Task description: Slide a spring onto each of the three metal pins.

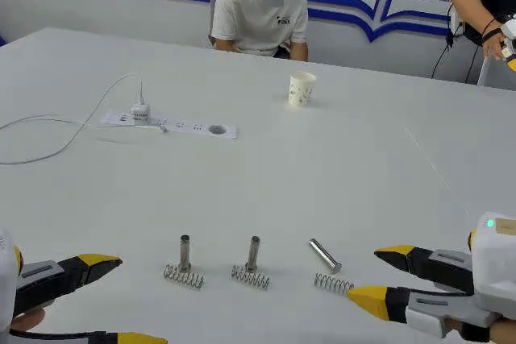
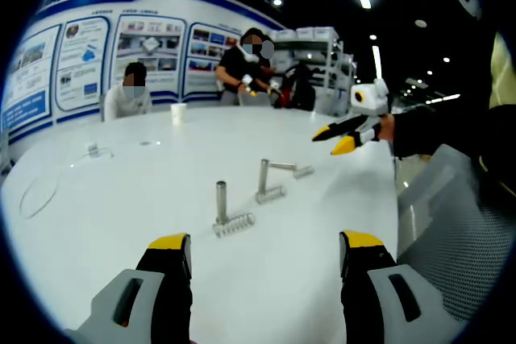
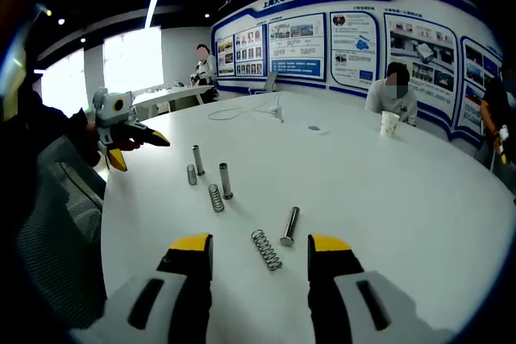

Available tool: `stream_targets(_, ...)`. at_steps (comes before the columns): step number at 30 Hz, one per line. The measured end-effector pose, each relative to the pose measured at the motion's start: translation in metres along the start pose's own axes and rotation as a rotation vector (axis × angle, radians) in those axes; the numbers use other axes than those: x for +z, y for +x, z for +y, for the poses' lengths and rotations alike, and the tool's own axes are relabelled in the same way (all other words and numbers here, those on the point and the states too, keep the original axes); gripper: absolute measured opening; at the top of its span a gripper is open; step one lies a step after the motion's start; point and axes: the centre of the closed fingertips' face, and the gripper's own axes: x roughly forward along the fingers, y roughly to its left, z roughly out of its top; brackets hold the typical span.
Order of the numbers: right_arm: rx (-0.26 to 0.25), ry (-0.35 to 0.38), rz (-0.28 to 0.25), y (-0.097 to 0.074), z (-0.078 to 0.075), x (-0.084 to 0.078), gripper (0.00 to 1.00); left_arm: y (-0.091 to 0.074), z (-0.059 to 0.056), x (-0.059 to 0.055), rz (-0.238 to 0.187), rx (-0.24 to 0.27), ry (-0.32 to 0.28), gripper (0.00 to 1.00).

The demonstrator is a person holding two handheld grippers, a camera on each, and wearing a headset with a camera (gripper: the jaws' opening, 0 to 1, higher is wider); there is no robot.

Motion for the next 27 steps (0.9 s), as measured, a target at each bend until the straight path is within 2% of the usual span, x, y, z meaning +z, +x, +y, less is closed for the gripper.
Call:
stream_targets(7,-0.040,0.029,0.057,0.017,-0.016,0.010,0.37,0.000,0.000,0.000,0.001,0.000,0.001,0.76)
stream_targets(11,-0.078,0.047,0.123,0.031,-0.027,0.009,0.29,0.000,0.000,0.000,0.000,0.002,-0.002,0.76)
stream_targets(15,-0.106,0.039,0.171,0.046,-0.034,0.010,0.26,0.000,-0.001,-0.001,0.001,0.003,-0.004,0.76)
stream_targets(23,-0.120,0.027,0.267,0.067,-0.038,0.003,0.20,-0.003,0.001,-0.002,-0.003,0.014,-0.012,0.76)
stream_targets(27,-0.119,0.031,0.286,0.076,-0.039,0.003,0.19,-0.002,0.000,-0.003,-0.001,0.012,-0.012,0.76)
